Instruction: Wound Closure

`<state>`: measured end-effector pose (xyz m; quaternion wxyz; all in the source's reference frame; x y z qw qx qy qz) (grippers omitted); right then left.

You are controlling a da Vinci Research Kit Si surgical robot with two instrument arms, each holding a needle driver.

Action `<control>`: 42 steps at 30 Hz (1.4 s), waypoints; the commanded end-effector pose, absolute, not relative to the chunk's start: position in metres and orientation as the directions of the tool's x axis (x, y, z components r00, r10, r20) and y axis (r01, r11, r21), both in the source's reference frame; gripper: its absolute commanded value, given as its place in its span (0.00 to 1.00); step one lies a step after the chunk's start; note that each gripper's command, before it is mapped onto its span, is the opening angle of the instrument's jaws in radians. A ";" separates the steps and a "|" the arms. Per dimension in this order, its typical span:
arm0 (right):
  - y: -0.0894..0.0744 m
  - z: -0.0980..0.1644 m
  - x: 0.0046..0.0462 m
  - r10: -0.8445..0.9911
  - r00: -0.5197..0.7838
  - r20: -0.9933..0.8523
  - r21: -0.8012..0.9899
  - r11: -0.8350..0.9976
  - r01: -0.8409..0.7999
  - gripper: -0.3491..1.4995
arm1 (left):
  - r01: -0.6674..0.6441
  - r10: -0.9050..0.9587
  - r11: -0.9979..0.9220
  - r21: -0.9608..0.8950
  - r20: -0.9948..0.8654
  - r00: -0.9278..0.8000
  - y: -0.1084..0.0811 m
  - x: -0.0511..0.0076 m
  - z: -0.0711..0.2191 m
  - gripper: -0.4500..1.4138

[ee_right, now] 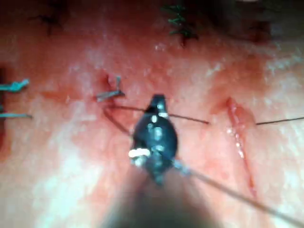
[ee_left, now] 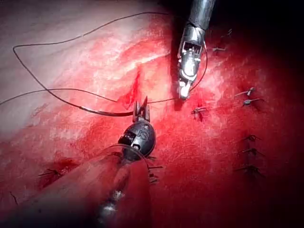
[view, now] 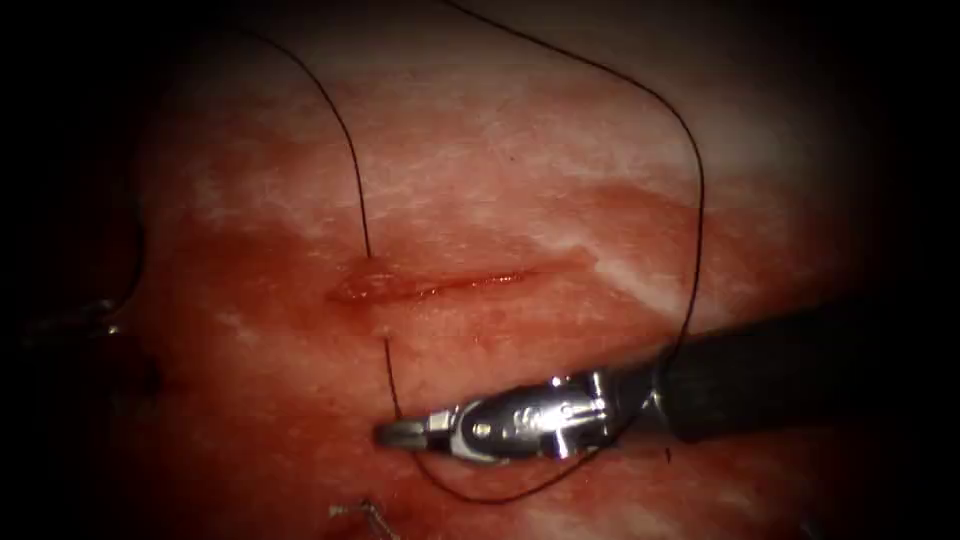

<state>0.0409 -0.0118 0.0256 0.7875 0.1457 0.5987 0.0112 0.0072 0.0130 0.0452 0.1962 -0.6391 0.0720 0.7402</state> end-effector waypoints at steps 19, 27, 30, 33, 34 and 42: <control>-0.007 0.030 0.0409 0.233 0.305 -0.923 0.241 0.970 -0.013 0.77 | -0.376 0.206 -0.914 -0.153 -0.973 -0.106 0.012 0.0062 0.046 0.00; -0.006 0.035 0.0407 0.225 0.317 -0.921 0.227 0.973 -0.032 0.79 | -0.376 0.206 -0.914 -0.152 -0.973 -0.106 0.012 0.0062 0.046 0.00; -0.005 0.036 0.0404 0.226 0.321 -0.920 0.226 0.973 -0.040 0.79 | -0.376 0.205 -0.914 -0.152 -0.973 -0.106 0.012 0.0063 0.046 0.00; -0.005 0.036 0.0402 0.225 0.322 -0.920 0.223 0.974 -0.042 0.78 | -0.376 0.205 -0.914 -0.152 -0.973 -0.106 0.012 0.0063 0.046 0.00; -0.005 0.037 0.0401 0.224 0.321 -0.920 0.223 0.974 -0.039 0.77 | -0.376 0.205 -0.914 -0.152 -0.973 -0.106 0.012 0.0063 0.046 0.00; -0.006 0.037 0.0409 0.216 0.311 -0.925 0.220 0.975 -0.023 0.75 | -0.377 0.210 -0.913 -0.157 -0.972 -0.104 0.012 0.0063 0.046 0.00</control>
